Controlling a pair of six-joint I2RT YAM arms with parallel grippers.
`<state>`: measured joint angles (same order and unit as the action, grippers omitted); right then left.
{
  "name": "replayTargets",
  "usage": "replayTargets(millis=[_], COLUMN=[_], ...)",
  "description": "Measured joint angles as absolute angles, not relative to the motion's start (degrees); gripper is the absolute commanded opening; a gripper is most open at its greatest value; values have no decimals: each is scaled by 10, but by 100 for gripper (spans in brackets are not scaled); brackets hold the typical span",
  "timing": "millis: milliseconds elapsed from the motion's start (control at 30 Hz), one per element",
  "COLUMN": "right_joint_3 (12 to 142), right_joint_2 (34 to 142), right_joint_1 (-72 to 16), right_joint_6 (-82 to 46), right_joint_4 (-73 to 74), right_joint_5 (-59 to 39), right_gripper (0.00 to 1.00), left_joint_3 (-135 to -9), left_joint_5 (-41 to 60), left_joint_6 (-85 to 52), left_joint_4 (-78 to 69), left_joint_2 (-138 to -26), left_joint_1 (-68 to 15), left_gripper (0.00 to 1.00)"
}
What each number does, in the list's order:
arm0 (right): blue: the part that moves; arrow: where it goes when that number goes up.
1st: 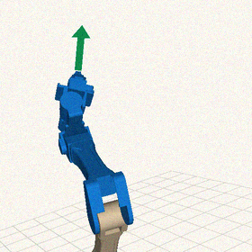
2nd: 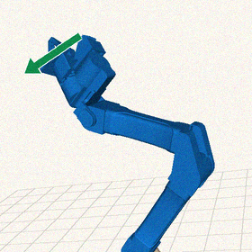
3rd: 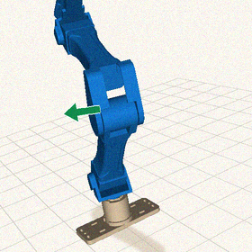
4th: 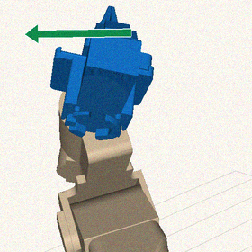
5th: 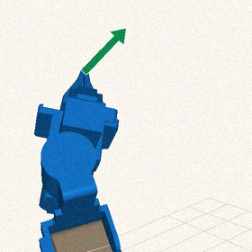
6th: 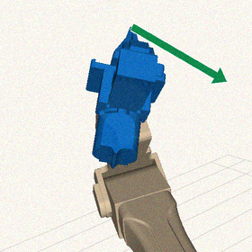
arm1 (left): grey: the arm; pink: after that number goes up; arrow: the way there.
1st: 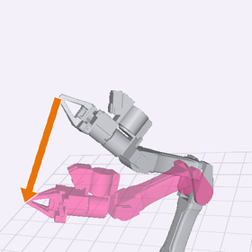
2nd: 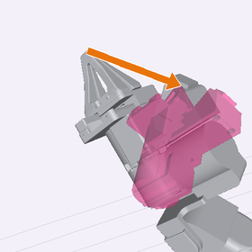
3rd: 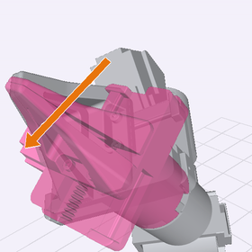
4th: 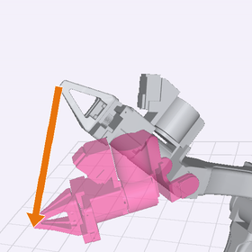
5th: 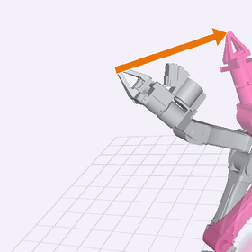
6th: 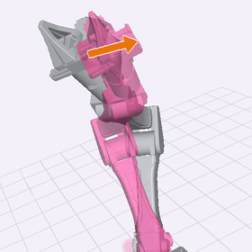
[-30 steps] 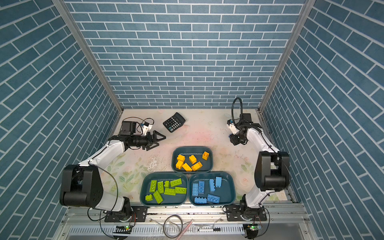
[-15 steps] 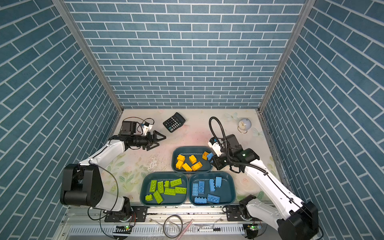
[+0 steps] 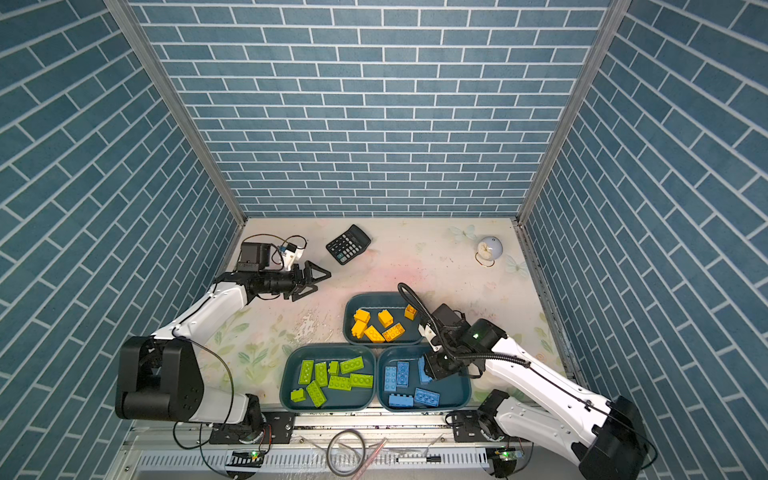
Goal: Sort the legos into containers by color
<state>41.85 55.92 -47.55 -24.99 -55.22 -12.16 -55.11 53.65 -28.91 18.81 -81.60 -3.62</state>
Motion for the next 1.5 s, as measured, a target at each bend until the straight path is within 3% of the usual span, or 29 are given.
replayTargets(millis=[67, 300, 533, 633, 800, 867, 900, 933, 1200, 1500], right_joint_3=[418, 445, 480, 479, 450, 433, 425, 419, 310, 270], right_joint_2=[555, 517, 559, 594, 628, 641, 652, 664, 754, 850], right_joint_1=[-476, -445, -277, -220, -95, -57, -41, -30, 3, 17], right_joint_6=[-259, -257, -187, -144, -104, -99, -98, -98, -91, -59], right_joint_4=[-555, -556, -481, -439, -307, -245, -215, -185, 71, 314], right_joint_5=[-117, -74, -59, -51, -45, -32, -22, -10, 116, 80], right_gripper=[58, 64, 72, 80, 83, 86, 97, 98, 99, 99], left_joint_3=[-548, -544, -557, -569, -568, -547, -528, -511, -310, -227], left_joint_5=[536, 522, 437, 369, 243, 195, 167, 146, 4, -51], left_joint_6=[-289, -275, -224, -189, -138, -121, -112, -103, -46, -18], left_joint_4=[188, 213, 276, 303, 305, 279, 260, 242, 53, -213], left_joint_2=[-806, -783, -774, -756, -723, -707, -698, -692, -659, -702], left_joint_1=[-36, -36, -34, -31, -6, 10, 17, 21, 26, 26], left_gripper=[98, 98, 99, 99, 100, 100, 100, 100, 100, 100])
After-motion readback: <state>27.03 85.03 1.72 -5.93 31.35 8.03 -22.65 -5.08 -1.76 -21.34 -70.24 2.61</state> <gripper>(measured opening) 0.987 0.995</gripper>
